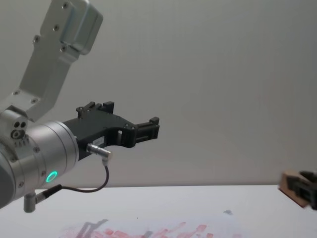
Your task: Use the one hand to pick up the stamp and affix it onto the A4 paper.
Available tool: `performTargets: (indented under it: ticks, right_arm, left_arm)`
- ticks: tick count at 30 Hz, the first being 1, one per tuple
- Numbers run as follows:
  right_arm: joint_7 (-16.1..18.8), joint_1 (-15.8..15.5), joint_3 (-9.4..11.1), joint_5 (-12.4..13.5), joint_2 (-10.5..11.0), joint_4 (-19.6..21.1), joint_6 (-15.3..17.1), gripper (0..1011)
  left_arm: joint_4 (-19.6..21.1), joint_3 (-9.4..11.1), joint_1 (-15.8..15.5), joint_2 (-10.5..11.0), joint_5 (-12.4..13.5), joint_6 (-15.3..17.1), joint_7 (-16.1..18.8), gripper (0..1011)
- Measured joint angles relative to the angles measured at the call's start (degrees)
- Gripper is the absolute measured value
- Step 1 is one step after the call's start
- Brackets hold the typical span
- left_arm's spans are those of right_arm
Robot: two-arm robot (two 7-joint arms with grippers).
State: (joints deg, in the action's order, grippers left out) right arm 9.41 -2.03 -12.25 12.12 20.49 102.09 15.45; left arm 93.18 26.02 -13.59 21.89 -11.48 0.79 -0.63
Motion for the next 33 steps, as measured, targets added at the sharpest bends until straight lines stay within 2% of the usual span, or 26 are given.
performTargets:
  ticks: [7, 16, 25, 33]
  right_arm:
    - [4.35, 3.39, -0.93, -0.57, -1.97, -2.99, -1.99, 216]
    - [12.39, 9.01, -2.60, -0.48, -5.43, -10.14, -3.71, 216]
    - [17.06, 12.25, -3.89, -0.49, -7.44, -16.35, -2.55, 216]
    - [19.66, 13.84, -4.90, -2.04, -8.36, -20.47, -0.58, 216]
  left_arm:
    - [0.00, 0.00, 0.00, 0.00, 0.00, 0.00, 0.00, 1001]
    - [0.00, 0.00, 0.00, 0.00, 0.00, 0.00, 0.00, 1001]
    - [0.00, 0.00, 0.00, 0.00, 0.00, 0.00, 0.00, 1001]
    - [0.00, 0.00, 0.00, 0.00, 0.00, 0.00, 0.00, 1001]
